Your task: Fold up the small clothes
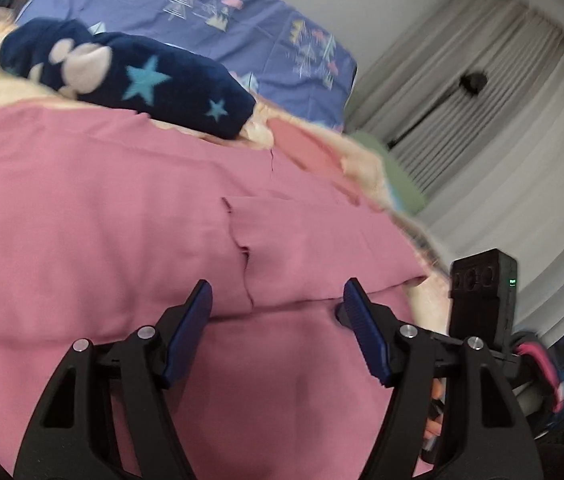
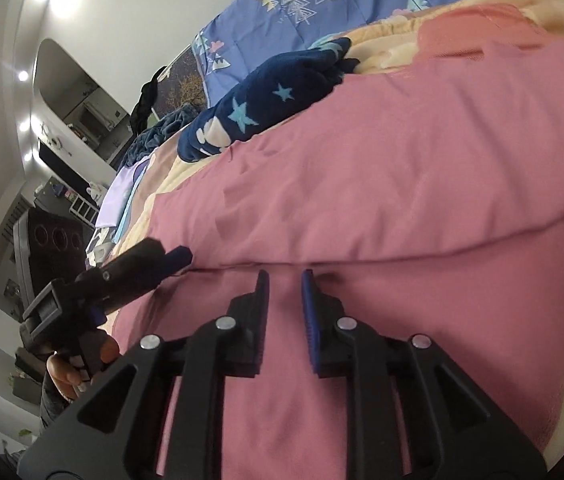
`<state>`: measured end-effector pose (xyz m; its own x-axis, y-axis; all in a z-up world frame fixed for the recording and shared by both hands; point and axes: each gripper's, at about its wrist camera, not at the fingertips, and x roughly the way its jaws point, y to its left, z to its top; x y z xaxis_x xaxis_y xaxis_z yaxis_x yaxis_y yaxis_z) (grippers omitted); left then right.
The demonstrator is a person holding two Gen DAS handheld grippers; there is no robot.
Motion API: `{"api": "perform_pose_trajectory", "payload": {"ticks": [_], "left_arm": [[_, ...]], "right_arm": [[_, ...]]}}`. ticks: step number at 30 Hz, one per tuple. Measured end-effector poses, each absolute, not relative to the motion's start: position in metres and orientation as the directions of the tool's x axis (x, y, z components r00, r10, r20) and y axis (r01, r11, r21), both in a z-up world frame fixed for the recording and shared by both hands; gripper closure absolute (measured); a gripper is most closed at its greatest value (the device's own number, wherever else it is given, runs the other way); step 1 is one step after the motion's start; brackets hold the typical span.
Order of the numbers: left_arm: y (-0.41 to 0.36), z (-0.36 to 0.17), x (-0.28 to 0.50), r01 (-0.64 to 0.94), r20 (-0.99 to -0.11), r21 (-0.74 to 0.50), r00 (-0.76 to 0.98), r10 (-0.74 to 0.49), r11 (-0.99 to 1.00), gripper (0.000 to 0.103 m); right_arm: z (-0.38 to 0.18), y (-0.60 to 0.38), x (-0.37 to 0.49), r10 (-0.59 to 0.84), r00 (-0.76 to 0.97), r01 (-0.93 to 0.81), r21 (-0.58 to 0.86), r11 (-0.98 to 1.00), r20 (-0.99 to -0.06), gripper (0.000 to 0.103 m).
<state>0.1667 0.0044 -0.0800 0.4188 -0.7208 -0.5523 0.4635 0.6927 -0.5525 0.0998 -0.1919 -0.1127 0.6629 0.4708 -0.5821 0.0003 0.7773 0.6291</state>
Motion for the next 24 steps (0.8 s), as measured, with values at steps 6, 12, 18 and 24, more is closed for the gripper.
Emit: {"api": "perform_pose_trajectory", "payload": {"ticks": [6,12,18,24], "left_arm": [[-0.053,-0.084,0.198,0.459,-0.693,-0.380,0.434,-0.576,0.803,0.069],[-0.071,-0.006,0.202,0.544,-0.598,-0.351,0.495,-0.630,0.762,0.103],[-0.054,0.080,0.175,0.590,-0.487,-0.183,0.641,-0.594,0.787,0.102],[0.015,0.065,0.180,0.440,-0.524,-0.116,0.734,-0.431,0.890,0.102]], "right_arm": [[-0.112,-0.192,0.099,0.470,0.673,-0.010,0.628,0.778,-0.571,0.086],[-0.106,-0.203,0.095,0.460,0.716,-0.011,0.651,0.759,-0.525,0.083],[-0.100,-0.228,0.096,0.255,0.796,0.170,0.606,0.777,-0.550,0.082],[-0.114,-0.236,0.091,0.215,0.753,0.278,0.597,0.753,-0.622,0.094]]}}
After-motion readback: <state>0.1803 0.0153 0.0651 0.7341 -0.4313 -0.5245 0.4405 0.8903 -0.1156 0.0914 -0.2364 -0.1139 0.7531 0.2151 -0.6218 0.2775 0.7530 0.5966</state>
